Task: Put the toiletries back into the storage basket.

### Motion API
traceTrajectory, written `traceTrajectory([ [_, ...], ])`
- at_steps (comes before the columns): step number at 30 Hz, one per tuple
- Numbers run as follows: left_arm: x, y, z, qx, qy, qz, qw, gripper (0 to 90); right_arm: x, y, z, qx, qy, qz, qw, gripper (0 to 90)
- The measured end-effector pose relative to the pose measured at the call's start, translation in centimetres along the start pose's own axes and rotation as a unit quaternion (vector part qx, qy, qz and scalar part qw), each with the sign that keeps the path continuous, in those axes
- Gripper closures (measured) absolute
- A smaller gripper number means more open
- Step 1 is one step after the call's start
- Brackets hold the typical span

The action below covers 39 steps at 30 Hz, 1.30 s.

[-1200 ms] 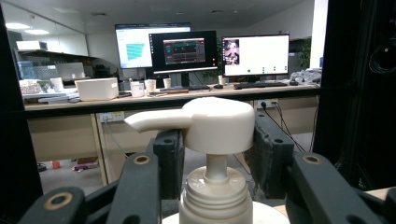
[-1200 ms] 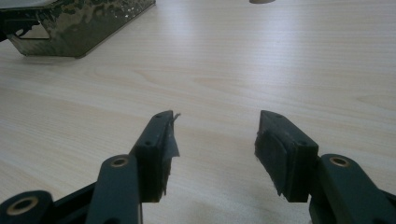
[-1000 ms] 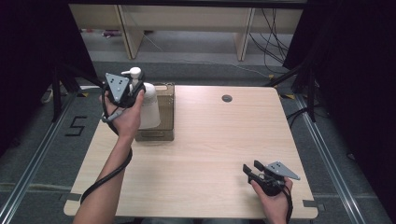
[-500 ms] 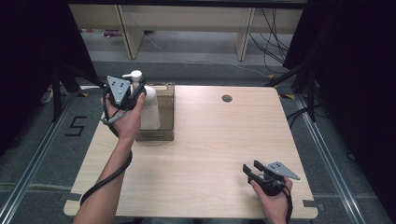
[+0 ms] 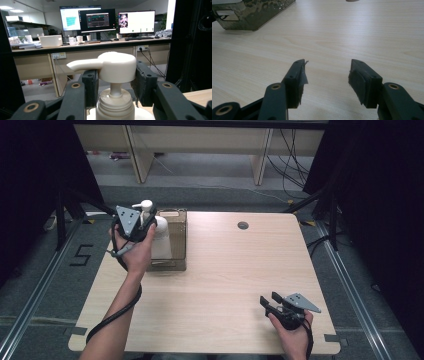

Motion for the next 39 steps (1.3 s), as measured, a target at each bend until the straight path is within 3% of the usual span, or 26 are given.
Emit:
traceTrajectory([
  [9, 0.7, 0.0, 0.0, 0.001, -0.01, -0.001, 0.9999, 59.2, 0.0, 0.0, 0.0, 0.001, -0.001, 0.0, 1.0, 47.2],
  [10, 0.8, 0.0, 0.1, 0.001, -0.013, -0.002, 0.9999, 59.2, 0.1, -0.3, 0.1, -0.001, -0.005, -0.022, 0.9997, 47.2],
  [19, 1.6, 0.0, 0.2, 0.001, -0.021, 0.001, 0.9998, 59.2, 0.1, -0.3, 0.0, -0.001, -0.005, -0.021, 0.9998, 47.2],
  [21, 1.7, 0.0, 0.2, 0.001, -0.022, 0.001, 0.9998, 59.2, 0.0, 0.0, 0.0, 0.0, 0.0, 0.0, 1.0, 47.2],
  [27, 2.0, 0.0, 0.3, 0.001, -0.024, 0.002, 0.9997, 59.2, 0.0, 0.0, 0.0, 0.0, -0.001, 0.0, 1.0, 47.2],
  [28, 2.1, 0.0, 0.3, 0.001, -0.027, 0.0, 0.9996, 59.1, 0.1, -0.2, 0.0, -0.001, -0.003, -0.013, 0.9999, 47.2],
  [30, 2.2, 0.0, 0.3, 0.001, -0.028, 0.002, 0.9996, 59.1, 0.0, 0.0, 0.0, 0.0, -0.001, 0.001, 1.0, 47.2],
  [39, 3.1, 0.0, 0.5, -0.001, -0.034, 0.007, 0.9994, 59.1, 0.0, -0.1, 0.1, 0.001, -0.004, -0.004, 1.0, 47.2],
])
Point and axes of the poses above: each handheld gripper's, and its own axes: z roughly backward along the jaws, x roughly out of its underside, y roughly to its right, the point moved 7 cm from there along -z, roughly forward along the jaws, and after that the axes turned 3 degrees about y, right-handed, at the moved point
